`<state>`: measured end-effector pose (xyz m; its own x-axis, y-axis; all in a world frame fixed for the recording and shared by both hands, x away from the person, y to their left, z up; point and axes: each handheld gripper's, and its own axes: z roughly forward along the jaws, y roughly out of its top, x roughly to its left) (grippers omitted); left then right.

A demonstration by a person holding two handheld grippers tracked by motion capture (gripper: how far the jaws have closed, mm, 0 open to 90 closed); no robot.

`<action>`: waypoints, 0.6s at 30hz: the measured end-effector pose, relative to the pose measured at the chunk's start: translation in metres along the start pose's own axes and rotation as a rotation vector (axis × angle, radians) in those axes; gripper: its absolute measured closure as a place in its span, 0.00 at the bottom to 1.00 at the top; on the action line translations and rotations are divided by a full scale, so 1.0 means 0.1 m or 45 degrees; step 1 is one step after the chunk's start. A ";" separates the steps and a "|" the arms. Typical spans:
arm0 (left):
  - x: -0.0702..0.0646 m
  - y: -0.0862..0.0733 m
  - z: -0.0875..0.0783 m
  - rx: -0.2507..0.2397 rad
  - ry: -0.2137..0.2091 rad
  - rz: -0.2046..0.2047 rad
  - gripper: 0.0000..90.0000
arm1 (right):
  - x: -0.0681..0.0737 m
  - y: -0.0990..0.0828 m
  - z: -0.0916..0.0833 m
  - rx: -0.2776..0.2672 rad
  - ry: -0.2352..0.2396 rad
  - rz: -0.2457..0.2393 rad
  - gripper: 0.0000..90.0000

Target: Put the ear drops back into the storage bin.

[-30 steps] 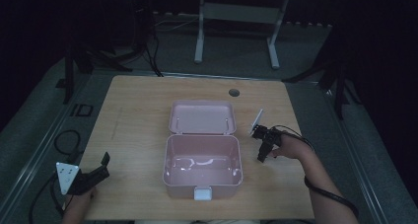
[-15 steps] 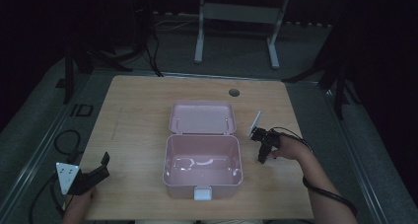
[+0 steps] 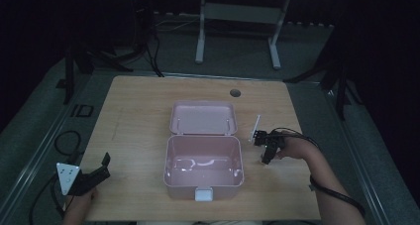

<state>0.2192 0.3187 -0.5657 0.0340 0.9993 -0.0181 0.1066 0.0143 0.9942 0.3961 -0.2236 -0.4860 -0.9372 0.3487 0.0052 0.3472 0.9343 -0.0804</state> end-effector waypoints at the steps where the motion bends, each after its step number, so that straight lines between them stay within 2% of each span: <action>1: 0.00 0.00 0.00 -0.001 -0.001 0.000 0.03 | 0.02 -0.01 -0.01 0.004 -0.001 -0.028 0.66; 6: 0.00 0.00 0.00 0.000 -0.003 -0.002 0.03 | 0.16 -0.04 -0.01 0.052 -0.014 -0.192 0.66; 8: 0.00 0.00 0.00 0.002 -0.004 -0.001 0.03 | 0.21 -0.06 -0.02 0.069 -0.001 -0.236 0.66; 9: 0.00 0.00 0.00 0.002 -0.003 -0.002 0.03 | 0.24 -0.06 -0.03 0.071 -0.021 -0.266 0.66; 14: 0.00 0.00 0.00 0.000 -0.002 -0.001 0.03 | 0.35 -0.08 -0.07 0.072 -0.038 -0.361 0.66; 18: 0.00 0.00 0.00 0.001 -0.002 -0.001 0.03 | 0.44 -0.09 -0.10 0.041 -0.053 -0.440 0.66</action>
<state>0.2191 0.3190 -0.5657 0.0352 0.9992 -0.0186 0.1072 0.0147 0.9941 0.3519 -0.2161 -0.4754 -1.0000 0.0083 -0.0033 0.0086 0.9936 -0.1125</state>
